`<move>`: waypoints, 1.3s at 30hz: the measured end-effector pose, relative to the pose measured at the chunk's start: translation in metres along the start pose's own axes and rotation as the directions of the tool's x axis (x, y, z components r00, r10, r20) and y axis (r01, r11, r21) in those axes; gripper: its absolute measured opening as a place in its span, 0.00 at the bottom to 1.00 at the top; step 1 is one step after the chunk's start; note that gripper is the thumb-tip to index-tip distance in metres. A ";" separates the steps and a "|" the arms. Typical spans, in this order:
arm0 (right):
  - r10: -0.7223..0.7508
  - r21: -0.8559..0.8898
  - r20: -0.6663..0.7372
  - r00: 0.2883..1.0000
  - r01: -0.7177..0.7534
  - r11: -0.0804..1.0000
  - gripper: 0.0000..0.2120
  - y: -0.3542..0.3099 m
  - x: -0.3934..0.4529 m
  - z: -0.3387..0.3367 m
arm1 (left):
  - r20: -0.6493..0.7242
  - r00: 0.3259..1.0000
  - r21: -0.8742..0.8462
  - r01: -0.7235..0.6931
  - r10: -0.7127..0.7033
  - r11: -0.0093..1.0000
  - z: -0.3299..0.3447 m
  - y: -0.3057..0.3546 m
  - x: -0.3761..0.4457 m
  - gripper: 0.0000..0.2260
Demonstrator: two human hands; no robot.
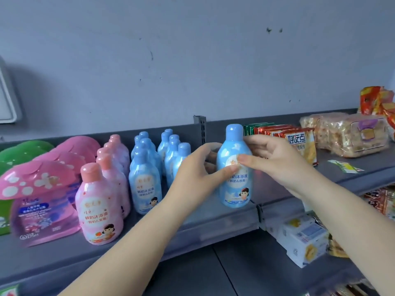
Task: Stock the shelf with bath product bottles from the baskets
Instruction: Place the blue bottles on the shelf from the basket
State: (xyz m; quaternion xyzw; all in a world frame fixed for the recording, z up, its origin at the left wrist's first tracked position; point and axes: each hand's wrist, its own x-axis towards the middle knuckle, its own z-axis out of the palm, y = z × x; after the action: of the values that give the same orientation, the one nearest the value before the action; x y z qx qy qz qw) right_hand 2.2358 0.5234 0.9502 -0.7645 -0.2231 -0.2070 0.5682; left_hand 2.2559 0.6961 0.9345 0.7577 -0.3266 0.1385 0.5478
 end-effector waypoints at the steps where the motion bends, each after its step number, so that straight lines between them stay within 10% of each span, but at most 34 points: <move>1: -0.009 0.028 0.017 1.000 0.009 1.000 0.14 0.000 0.009 -0.002 | -0.020 1.000 0.043 -0.010 0.011 0.999 -0.003 0.004 0.008 0.15; 9: -0.070 0.021 0.080 0.994 0.069 0.997 0.11 0.017 0.102 -0.013 | 0.028 0.988 0.487 0.120 -0.152 0.865 -0.041 0.027 0.107 0.16; 27: 0.039 -0.252 0.196 0.980 0.012 0.968 0.17 0.144 0.234 0.035 | -0.099 0.842 0.572 0.484 -0.530 0.662 -0.071 -0.079 0.227 0.11; 39: 0.072 -0.278 0.175 0.982 -0.021 0.960 0.16 0.183 0.236 0.051 | -0.026 0.801 0.882 0.300 -0.597 0.364 -0.061 -0.109 0.234 0.10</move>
State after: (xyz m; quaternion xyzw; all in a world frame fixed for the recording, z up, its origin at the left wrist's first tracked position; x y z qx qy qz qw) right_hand 2.5369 0.5506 0.9287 -0.8569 -0.2254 -0.1513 0.4382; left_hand 2.5107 0.6922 1.0081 0.9956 -0.0705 0.0070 0.0612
